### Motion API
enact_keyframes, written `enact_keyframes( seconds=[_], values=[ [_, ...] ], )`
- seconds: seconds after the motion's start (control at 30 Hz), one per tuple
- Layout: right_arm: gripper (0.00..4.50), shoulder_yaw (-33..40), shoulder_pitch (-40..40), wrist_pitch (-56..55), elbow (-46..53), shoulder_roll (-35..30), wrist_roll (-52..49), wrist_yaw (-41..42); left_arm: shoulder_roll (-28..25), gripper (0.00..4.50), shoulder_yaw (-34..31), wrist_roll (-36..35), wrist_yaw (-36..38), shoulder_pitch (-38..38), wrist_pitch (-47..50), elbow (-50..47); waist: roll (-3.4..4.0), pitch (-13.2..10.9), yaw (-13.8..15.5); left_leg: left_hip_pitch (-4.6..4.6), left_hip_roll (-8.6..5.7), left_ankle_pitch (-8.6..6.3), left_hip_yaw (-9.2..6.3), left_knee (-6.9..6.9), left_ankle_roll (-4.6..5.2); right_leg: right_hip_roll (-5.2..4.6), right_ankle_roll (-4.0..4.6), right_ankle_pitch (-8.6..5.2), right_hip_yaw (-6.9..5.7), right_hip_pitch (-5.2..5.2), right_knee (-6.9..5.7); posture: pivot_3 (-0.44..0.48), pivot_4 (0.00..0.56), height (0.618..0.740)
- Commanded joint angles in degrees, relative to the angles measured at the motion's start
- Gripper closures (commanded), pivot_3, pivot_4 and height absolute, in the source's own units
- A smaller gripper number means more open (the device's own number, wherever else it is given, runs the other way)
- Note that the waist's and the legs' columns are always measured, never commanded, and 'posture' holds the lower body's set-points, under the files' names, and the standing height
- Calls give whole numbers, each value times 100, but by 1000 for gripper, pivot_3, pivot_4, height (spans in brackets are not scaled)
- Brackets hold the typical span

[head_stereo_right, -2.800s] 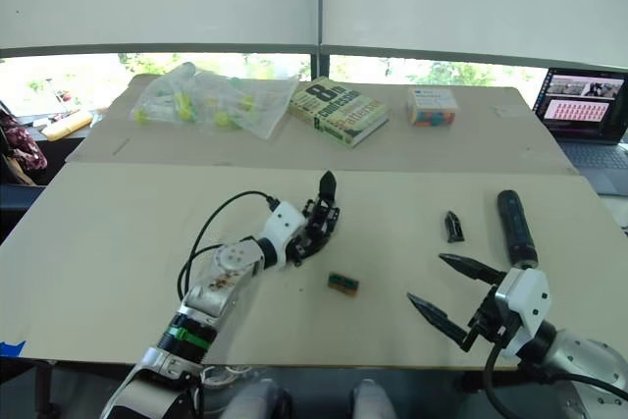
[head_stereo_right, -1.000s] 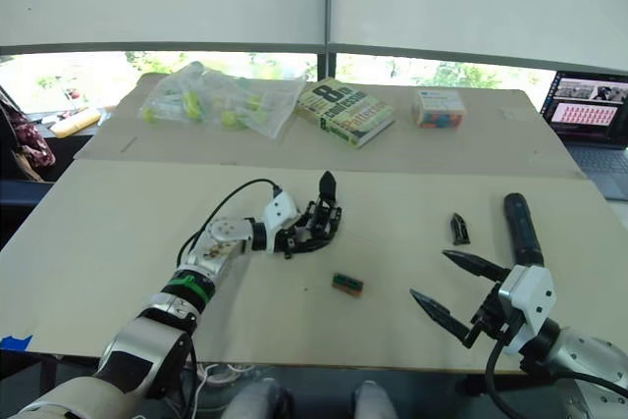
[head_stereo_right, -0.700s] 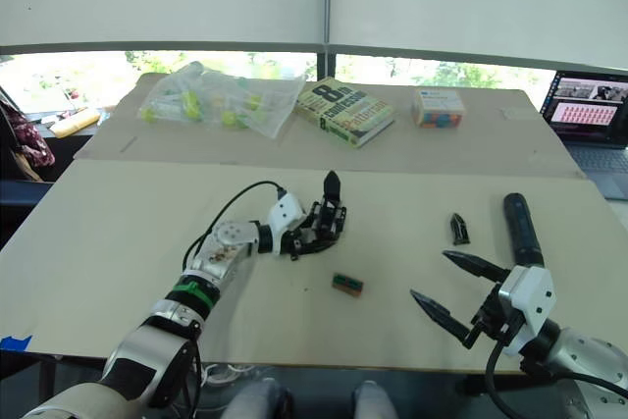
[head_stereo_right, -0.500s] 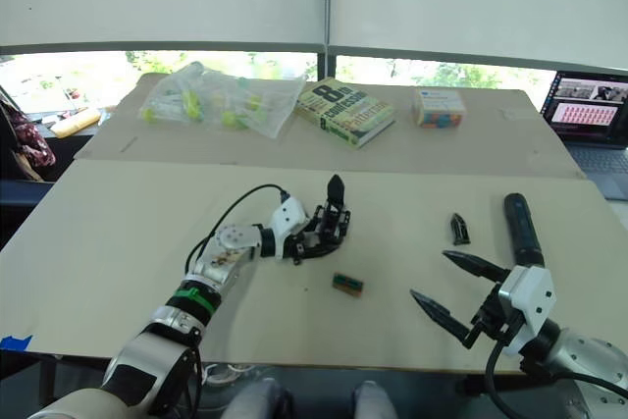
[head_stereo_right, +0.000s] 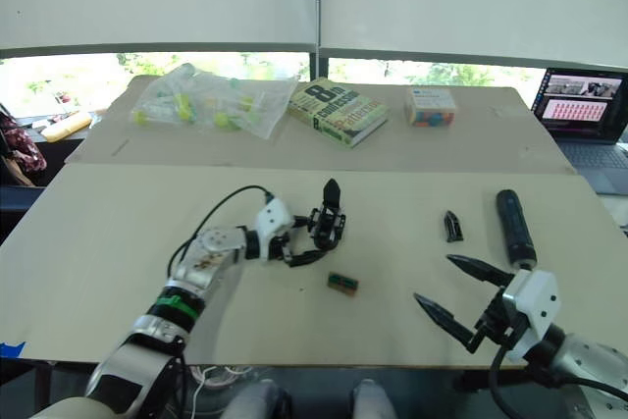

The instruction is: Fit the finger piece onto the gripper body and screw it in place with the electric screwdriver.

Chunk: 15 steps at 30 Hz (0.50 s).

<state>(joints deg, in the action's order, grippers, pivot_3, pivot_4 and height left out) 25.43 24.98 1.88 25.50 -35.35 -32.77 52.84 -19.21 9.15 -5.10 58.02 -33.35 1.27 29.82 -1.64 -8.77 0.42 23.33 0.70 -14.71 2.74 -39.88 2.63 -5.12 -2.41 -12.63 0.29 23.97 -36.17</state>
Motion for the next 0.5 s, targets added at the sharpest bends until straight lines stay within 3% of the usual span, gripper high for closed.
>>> enact_keyframes(
  seconds=[0.03, 0.17, 0.3, 0.47, 0.5],
  values=[
    [0, 549, 367, 70, 251, 93, -299, -87, -569, 44, -434, -471, 526, 306, 62, -476, 2, 1, 5, -2, 1, 0, 0, 1, 0, 0, 1, 0, 0, -1, 0, 0, 150, 740],
    [0, 963, 973, -35, 43, 425, -312, -157, -1249, 44, -901, -1110, 1167, 850, 154, -1121, 3, 2, 33, 0, 4, 0, 0, 3, -1, -5, 2, 0, -1, -1, 4, 0, 150, 740],
    [0, 1215, 1352, -42, -72, 804, -279, -416, -1666, 44, -1445, -1817, 1331, 1434, 577, -2171, 7, 3, 55, 1, 3, -1, -1, 2, -1, -31, 4, -1, -3, -4, 11, 0, 150, 740],
    [0, 1069, 1095, 376, 309, 745, -345, -926, -1890, 44, -1796, -2306, 1096, 1778, 1150, -3096, 25, 13, 16, -3, 11, -1, -1, 6, -2, -75, 16, -2, -3, 3, 10, 0, 150, 740],
    [0, 986, 811, 1090, 473, 448, -301, -1476, -1888, 44, -1873, -2427, 989, 1747, 1290, -3255, 31, 16, -4, -4, 11, -1, -1, 6, -2, -73, 20, -5, -4, 2, 9, 0, 150, 740]
  ],
)
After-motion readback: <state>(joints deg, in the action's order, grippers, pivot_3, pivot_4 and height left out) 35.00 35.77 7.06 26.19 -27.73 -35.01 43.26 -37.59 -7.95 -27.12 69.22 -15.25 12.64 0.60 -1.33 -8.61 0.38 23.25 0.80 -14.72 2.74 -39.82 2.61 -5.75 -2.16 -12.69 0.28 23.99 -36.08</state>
